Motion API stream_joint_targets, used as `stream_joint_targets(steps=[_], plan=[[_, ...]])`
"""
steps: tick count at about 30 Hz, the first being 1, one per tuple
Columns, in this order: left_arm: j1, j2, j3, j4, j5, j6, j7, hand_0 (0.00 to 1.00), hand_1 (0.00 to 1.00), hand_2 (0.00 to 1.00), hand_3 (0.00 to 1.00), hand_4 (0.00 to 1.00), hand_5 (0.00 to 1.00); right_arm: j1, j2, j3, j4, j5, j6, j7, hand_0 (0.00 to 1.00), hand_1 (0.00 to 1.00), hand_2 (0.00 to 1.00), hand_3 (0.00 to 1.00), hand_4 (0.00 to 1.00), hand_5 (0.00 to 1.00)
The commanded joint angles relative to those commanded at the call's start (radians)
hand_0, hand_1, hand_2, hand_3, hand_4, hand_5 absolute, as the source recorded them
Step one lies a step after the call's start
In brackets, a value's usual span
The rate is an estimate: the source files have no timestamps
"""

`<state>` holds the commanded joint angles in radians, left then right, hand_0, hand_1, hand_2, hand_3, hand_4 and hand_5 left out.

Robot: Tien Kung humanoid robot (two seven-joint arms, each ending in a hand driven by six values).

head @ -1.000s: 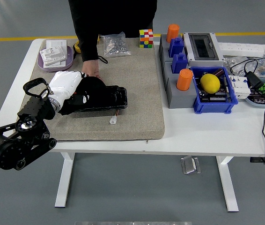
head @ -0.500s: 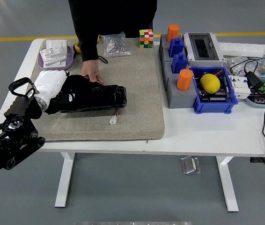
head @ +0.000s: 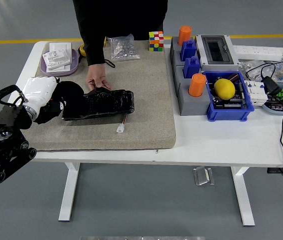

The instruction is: Pick the rag up,wipe the panel,place it on the desk

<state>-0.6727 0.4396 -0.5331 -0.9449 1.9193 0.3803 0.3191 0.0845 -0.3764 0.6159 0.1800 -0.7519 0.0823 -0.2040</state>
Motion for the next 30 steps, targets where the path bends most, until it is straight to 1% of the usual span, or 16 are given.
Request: stream_joint_targets(steps=[6, 11, 15, 19, 30], plan=[[0.003, -0.001, -0.003, -0.004, 0.002, 0.001, 0.0, 0.23, 0.176, 0.495, 0.398, 0.352, 0.002, 0.0, -0.001, 0.0, 0.0, 0.001, 0.001, -0.001, 0.724, 0.566, 0.665, 0.577, 0.998, 0.421], [-0.003, -0.01, -0.004, -0.013, 0.005, 0.001, 0.003, 0.23, 0.177, 0.495, 0.398, 0.353, 0.002, 0.0, -0.002, -0.002, 0.0, 0.003, 0.002, -0.001, 0.724, 0.566, 0.666, 0.576, 0.998, 0.422], [-0.018, -0.03, 0.005, -0.016, 0.003, 0.001, 0.004, 0.23, 0.175, 0.495, 0.399, 0.353, 0.002, 0.002, -0.002, -0.006, 0.0, 0.005, 0.002, -0.001, 0.724, 0.566, 0.666, 0.577, 0.998, 0.421], [-0.033, -0.056, 0.027, -0.02, -0.005, 0.0, 0.006, 0.23, 0.175, 0.495, 0.399, 0.353, 0.002, 0.004, -0.002, -0.013, 0.0, 0.008, 0.001, 0.001, 0.724, 0.566, 0.666, 0.577, 0.998, 0.421], [-0.088, -0.132, 0.085, -0.036, -0.024, -0.006, 0.014, 0.231, 0.174, 0.495, 0.397, 0.354, 0.002, 0.013, -0.006, -0.025, 0.0, 0.01, 0.004, 0.0, 0.724, 0.566, 0.665, 0.576, 0.998, 0.422]])
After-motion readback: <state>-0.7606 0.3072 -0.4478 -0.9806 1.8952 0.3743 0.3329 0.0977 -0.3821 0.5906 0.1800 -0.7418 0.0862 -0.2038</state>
